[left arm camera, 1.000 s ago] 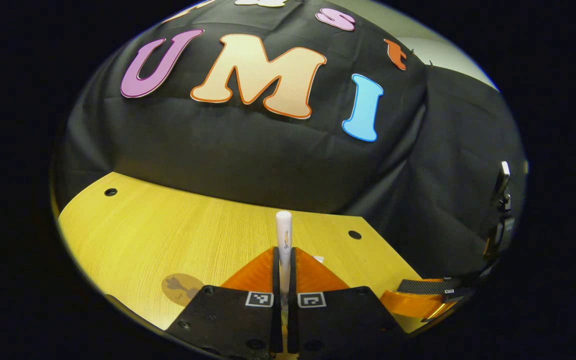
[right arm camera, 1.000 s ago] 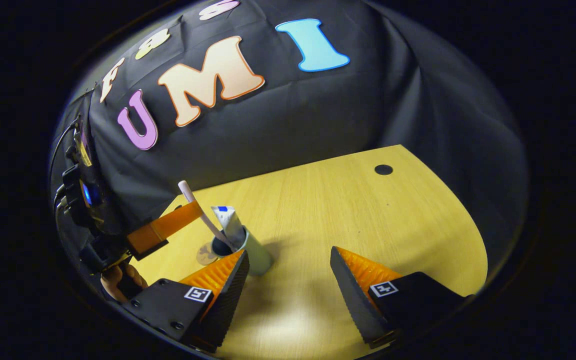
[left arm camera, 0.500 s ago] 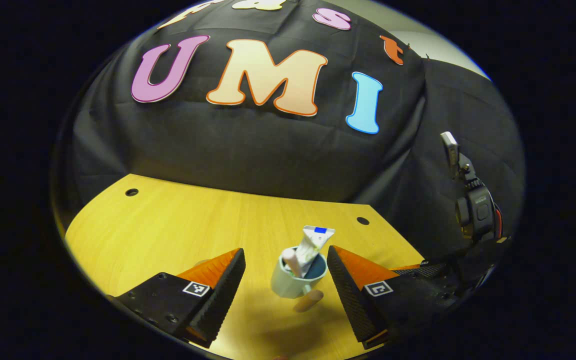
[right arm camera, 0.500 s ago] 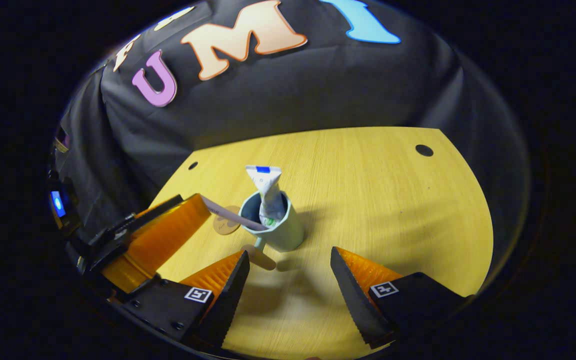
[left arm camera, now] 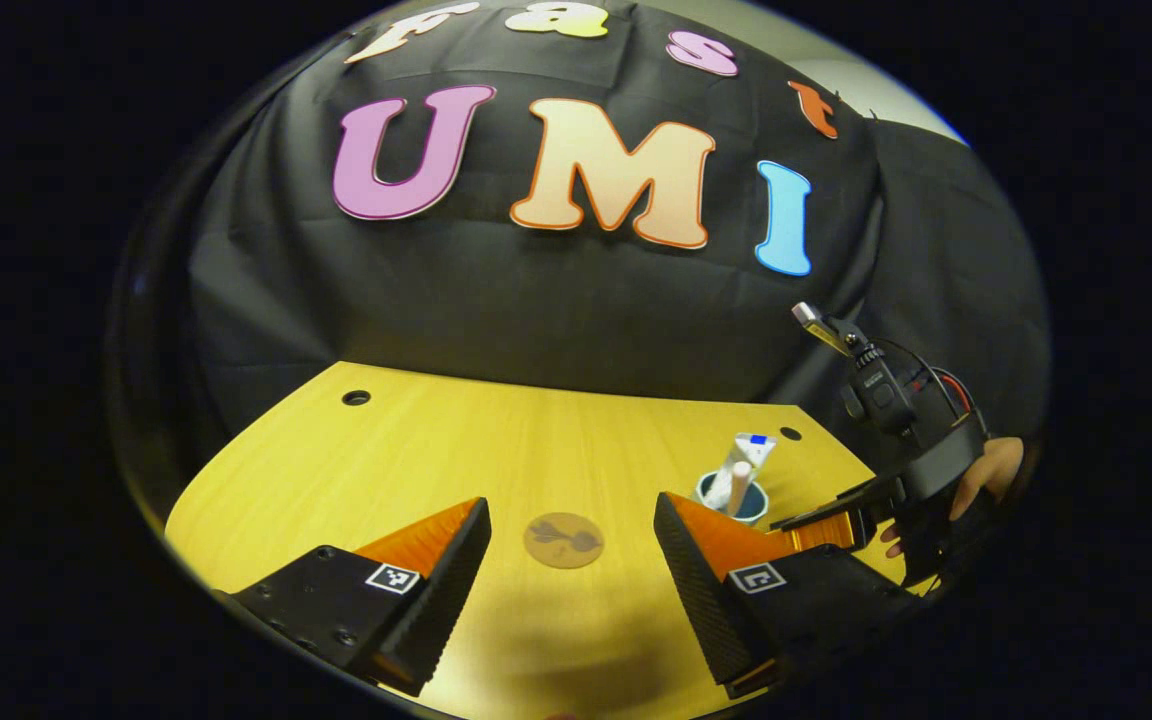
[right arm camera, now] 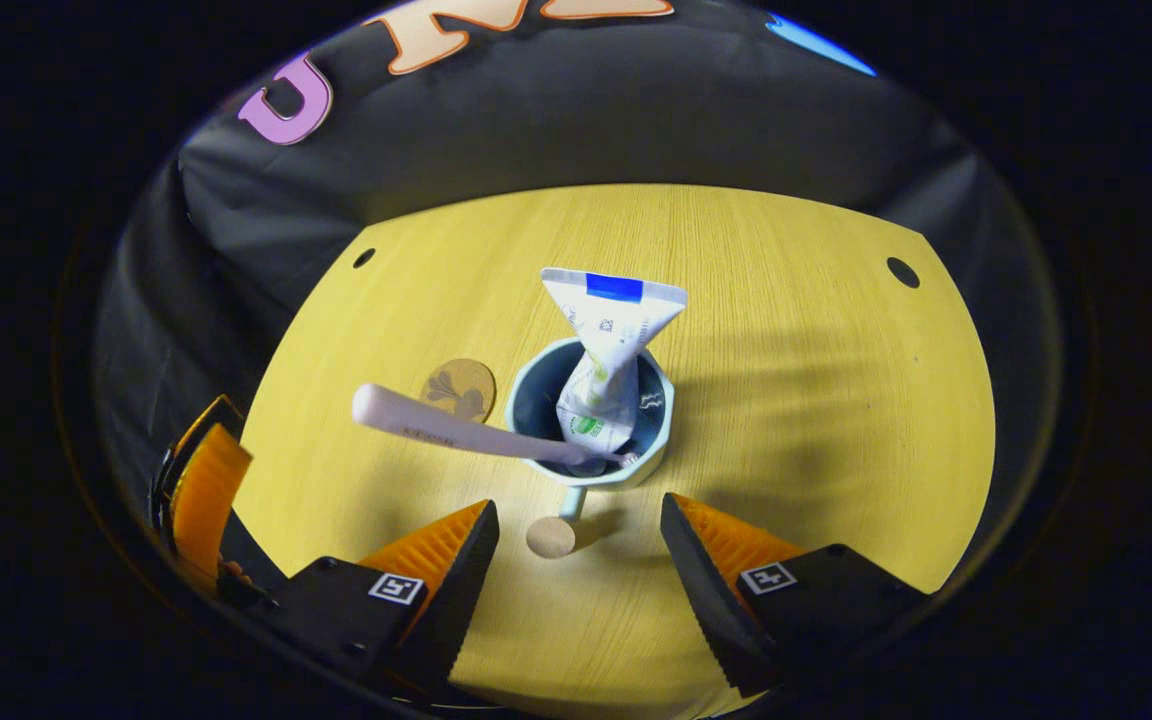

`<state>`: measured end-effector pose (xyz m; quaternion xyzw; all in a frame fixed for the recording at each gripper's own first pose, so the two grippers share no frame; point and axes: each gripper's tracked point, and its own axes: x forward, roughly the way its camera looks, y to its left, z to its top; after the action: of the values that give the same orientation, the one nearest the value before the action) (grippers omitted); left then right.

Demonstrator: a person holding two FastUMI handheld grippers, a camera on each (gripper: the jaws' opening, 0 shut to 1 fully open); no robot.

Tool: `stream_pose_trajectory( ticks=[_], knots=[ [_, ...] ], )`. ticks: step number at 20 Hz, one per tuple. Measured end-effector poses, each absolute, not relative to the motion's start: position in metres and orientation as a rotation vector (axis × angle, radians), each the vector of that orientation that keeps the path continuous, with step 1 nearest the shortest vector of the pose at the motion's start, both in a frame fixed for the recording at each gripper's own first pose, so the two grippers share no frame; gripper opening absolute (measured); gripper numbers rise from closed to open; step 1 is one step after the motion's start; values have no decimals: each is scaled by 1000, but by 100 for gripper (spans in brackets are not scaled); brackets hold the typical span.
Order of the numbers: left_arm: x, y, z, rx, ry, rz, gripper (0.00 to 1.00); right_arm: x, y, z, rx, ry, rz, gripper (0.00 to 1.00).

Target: Put the toothbrush and toothpaste on the desktop into the cup, then pick up the cup and place it on the coaster on the desktop.

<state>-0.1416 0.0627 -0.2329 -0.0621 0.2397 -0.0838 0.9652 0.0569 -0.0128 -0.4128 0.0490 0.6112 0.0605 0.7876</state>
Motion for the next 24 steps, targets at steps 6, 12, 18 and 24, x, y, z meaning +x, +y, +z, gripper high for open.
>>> stream_pose_trajectory(
  ticks=[6, 12, 18, 24],
  knots=[
    [-151, 122, -236, -141, 489, -98, 95, 61, -9, -445, 35, 1418, 77, 92],
    [-159, 163, -242, -150, 509, -43, 95, 63, -23, -453, 2, 1468, 37, 67],
    [-156, 175, -240, -150, 505, -41, 95, 59, -20, -458, -35, 1491, 80, 29],
    [-154, 180, -241, -148, 507, -56, 95, 66, -18, -455, 12, 1447, 132, 32]
  ],
)
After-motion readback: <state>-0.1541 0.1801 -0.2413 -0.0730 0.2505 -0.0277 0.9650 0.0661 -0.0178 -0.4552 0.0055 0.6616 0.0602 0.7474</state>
